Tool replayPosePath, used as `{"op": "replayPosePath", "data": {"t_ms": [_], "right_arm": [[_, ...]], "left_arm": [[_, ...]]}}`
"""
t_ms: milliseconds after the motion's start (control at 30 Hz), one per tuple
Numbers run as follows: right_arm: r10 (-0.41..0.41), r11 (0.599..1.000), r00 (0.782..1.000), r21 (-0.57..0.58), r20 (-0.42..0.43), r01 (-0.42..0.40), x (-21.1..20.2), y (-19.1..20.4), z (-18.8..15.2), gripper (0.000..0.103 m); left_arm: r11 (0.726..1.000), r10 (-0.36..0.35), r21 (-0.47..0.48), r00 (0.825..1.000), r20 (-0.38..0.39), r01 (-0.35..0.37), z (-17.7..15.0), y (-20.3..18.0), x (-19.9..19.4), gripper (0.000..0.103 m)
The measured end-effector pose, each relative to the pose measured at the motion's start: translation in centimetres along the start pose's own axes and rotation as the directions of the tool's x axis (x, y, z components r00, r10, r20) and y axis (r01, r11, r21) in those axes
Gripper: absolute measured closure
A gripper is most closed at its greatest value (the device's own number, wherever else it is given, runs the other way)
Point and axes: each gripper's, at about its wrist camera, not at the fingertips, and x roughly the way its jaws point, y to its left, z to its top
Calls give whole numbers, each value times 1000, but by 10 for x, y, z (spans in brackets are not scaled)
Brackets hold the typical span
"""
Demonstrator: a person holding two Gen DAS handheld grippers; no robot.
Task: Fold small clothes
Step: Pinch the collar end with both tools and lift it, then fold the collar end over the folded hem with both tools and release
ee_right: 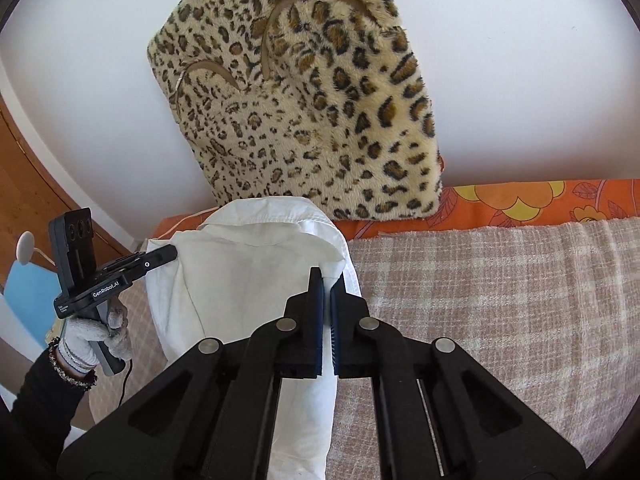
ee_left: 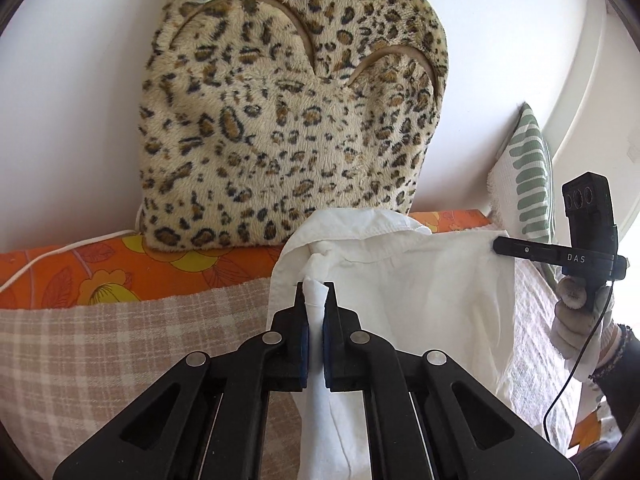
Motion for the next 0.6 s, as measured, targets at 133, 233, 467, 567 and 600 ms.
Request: {"op": "replayPosePath", "data": {"t_ms": [133,233,467,567,600], "right_arm": [[0,1000,1000,-31,30,1,-21,18,-8,100],[-1,998,999,-62,53,4,-38,34,-16,100],[-15,994,995,-106,98,26,-82,66,-44,100],[-27,990,994,-138,107,42,-98,80,-63,100],[-31,988,993,-147,112,48,-104,84,-71,100]], "left_arm": [[999,0,32,1000,24,-1,-1,-17,-24,100],[998,-2,57,999,38,-1,-6,-31,-47,100],[994,0,107,997,71,-8,-29,-65,-94,100],[991,11,131,997,72,-21,-46,-79,-111,100],[990,16,141,997,73,-26,-53,-84,-117,100]]}}
